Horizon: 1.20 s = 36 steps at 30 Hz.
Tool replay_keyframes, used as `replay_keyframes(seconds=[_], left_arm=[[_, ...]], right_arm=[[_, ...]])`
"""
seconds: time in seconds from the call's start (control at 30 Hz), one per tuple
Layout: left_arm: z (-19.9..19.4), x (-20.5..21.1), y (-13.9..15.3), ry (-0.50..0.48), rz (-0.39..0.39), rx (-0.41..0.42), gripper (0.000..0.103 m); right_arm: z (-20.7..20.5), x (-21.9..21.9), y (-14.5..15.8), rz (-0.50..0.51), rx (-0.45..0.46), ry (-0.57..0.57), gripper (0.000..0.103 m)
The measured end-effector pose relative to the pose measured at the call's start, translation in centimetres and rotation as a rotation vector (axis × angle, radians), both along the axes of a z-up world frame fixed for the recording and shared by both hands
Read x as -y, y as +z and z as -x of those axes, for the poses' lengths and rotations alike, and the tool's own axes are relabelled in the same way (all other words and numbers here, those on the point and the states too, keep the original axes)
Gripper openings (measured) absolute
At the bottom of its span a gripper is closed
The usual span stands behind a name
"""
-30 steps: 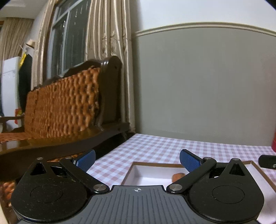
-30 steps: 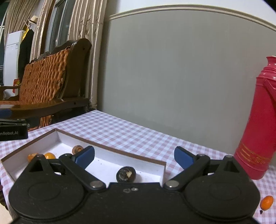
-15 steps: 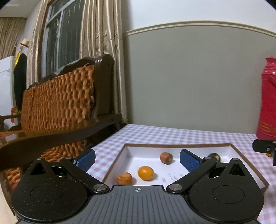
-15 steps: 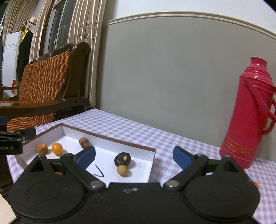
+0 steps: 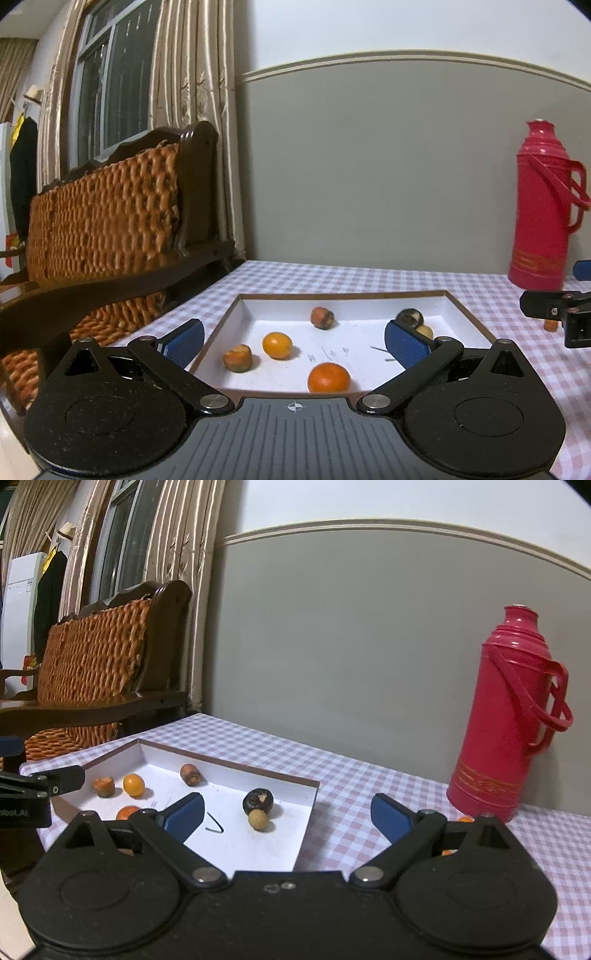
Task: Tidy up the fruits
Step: 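Withdraw both open tools from the box toward the remaining fruits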
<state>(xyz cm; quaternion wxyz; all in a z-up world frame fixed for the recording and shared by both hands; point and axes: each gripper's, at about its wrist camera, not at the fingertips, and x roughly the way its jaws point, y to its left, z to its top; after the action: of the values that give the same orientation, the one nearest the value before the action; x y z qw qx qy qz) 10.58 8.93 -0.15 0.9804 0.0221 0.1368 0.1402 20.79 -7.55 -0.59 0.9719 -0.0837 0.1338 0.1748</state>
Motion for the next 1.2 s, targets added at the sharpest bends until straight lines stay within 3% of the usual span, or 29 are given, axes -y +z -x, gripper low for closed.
replay_keyframes(seconds=[0.37,0.53,1.2], left_arm=[[1.9,2.7,-0.1,-0.107,-0.029,0.037,0.103],[1.8,4.6,-0.3,-0.110,-0.072,0.039,0.103],[1.7,12.0,-0.4,-0.307,-0.049,0.041,0.103]], right_arm=[[2.9,3.0,-0.8,0.032,-0.018,-0.045,0.090],[3.9,4.7,-0.9,0.029,-0.014,-0.082,0.091],[7.0,11.7,-1.4,0.025,0.000,-0.200,0.090]])
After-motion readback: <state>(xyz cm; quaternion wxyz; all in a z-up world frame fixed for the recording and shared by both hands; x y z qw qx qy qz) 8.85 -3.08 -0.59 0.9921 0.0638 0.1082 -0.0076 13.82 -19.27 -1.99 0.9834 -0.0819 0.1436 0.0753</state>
